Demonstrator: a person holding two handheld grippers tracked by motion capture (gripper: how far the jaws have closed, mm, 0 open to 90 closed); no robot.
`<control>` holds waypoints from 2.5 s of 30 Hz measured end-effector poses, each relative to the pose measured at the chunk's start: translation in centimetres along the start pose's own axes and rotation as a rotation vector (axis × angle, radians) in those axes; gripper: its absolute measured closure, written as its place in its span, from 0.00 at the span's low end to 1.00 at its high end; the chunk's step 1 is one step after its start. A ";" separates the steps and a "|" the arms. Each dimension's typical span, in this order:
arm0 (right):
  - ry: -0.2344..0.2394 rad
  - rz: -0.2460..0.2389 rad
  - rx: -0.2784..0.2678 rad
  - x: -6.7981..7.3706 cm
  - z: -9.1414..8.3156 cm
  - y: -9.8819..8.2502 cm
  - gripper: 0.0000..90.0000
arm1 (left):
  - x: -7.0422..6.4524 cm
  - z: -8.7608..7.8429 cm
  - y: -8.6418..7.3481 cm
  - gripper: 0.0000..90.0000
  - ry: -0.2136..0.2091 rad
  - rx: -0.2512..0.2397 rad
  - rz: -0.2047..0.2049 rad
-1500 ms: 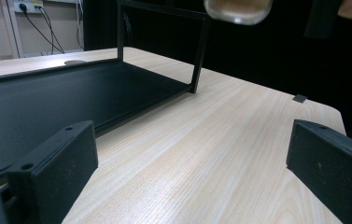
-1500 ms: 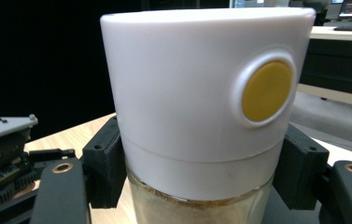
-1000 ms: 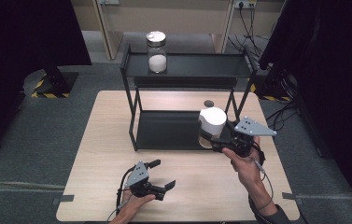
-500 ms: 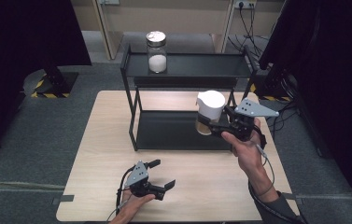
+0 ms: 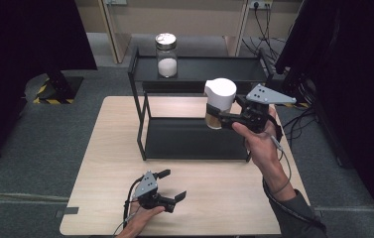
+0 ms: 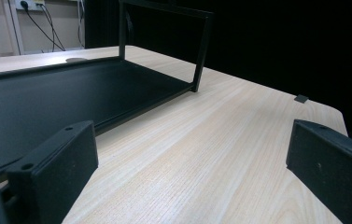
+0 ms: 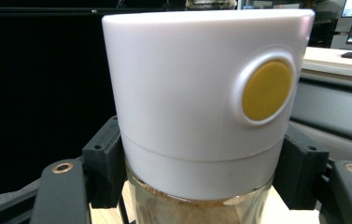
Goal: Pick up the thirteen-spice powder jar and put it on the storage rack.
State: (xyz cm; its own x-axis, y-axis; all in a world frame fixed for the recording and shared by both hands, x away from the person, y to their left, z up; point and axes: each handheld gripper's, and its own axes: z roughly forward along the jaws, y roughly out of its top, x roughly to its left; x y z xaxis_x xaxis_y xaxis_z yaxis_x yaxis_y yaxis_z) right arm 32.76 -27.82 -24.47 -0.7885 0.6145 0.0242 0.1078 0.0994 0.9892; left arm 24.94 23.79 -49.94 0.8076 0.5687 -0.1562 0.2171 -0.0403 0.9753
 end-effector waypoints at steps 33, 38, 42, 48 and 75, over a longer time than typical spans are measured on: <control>-0.086 0.030 -0.001 -1.0 4.4 7.1 0.34 | 0.0 0.0 -0.1 0.02 -0.003 0.000 -0.008; -0.113 0.035 0.002 -1.4 5.1 7.6 0.34 | 0.0 0.0 -0.1 0.02 -0.002 0.000 -0.008; -0.130 0.041 0.004 -1.6 5.7 7.9 0.34 | 0.1 0.0 -0.1 0.02 -0.003 0.000 -0.011; -0.165 0.032 0.011 -1.8 6.6 8.3 0.34 | 0.0 0.0 -0.1 0.02 -0.005 0.000 -0.012; -0.250 0.039 0.020 -2.6 10.0 8.6 0.34 | 0.1 -0.1 -0.1 0.02 -0.009 -0.001 -0.019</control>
State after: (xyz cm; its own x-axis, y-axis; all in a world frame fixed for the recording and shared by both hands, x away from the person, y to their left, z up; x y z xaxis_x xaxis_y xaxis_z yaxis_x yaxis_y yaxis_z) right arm 41.82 -20.73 -17.46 -0.6094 0.7925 0.0237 0.1494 0.0854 0.9851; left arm 24.91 23.93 -50.03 0.8081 0.5622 -0.1756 0.2314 -0.0289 0.9724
